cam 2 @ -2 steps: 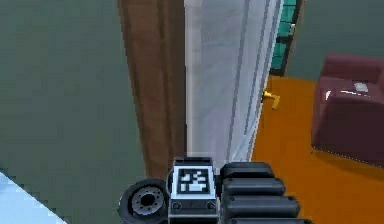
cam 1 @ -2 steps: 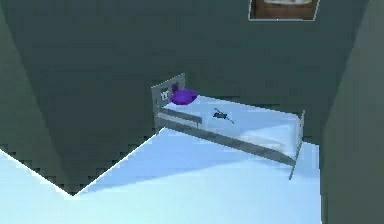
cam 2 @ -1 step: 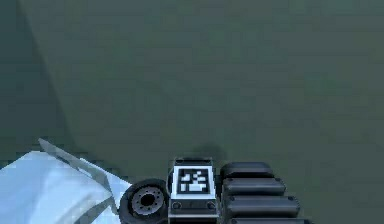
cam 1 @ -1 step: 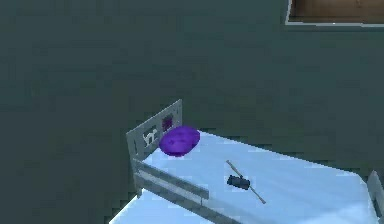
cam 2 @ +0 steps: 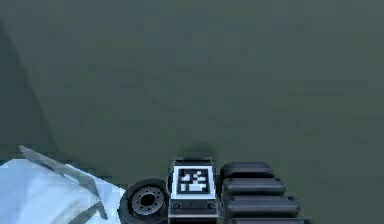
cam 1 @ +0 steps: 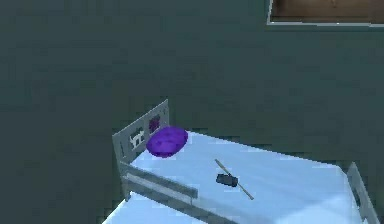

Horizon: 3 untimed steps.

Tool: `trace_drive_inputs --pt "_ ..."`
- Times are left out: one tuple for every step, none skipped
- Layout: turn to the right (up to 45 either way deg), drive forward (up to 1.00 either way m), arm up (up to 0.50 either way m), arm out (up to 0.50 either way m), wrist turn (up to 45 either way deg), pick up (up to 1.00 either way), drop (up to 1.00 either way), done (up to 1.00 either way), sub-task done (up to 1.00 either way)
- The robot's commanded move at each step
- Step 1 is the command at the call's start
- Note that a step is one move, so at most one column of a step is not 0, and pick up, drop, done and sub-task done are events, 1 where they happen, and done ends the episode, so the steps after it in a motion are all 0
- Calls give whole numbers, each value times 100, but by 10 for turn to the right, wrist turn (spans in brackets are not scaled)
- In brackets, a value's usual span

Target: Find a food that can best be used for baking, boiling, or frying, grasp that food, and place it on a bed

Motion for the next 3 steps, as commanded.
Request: trace_drive_inputs --pt "0 55 0 0 0 0 0 0 0" --pt "450 0 0 0 0 0 0 0 0" --pt "90 0 0 0 0 0 0 0 0"
